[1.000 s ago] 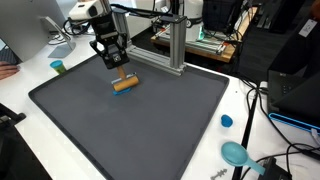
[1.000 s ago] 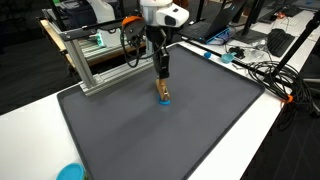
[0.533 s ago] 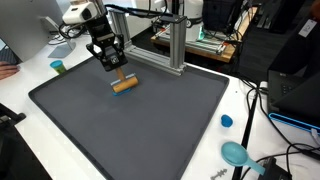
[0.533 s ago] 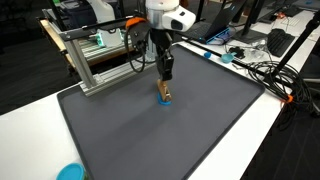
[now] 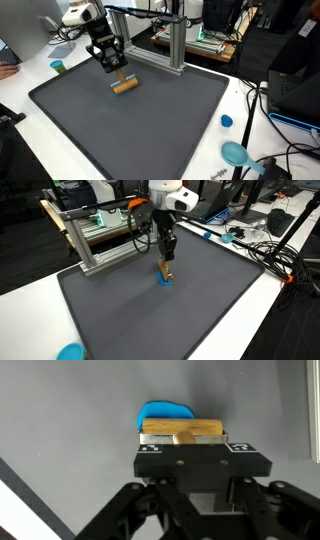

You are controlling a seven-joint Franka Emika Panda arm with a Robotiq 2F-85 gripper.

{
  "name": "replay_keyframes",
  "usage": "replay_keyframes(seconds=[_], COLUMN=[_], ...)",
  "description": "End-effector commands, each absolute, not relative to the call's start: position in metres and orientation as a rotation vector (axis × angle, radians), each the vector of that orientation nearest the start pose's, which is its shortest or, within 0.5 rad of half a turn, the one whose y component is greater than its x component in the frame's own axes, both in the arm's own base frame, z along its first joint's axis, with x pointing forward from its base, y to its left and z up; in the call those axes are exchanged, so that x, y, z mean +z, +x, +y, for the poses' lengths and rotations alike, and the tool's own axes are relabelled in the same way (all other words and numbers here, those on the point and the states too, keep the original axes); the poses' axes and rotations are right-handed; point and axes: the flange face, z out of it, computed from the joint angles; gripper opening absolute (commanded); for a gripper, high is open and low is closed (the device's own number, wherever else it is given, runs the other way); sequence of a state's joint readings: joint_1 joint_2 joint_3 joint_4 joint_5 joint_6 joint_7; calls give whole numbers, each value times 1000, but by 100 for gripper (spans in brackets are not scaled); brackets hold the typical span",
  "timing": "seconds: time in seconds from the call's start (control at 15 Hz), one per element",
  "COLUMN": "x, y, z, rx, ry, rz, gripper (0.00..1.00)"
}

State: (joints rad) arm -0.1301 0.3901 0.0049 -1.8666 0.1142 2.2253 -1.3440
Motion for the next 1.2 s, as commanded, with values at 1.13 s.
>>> replay_keyframes(seconds=[1.13], x=[336], y=[583], z=[-80], rx=[-210], ry=[-2588], rz=[-1724], gripper=[22])
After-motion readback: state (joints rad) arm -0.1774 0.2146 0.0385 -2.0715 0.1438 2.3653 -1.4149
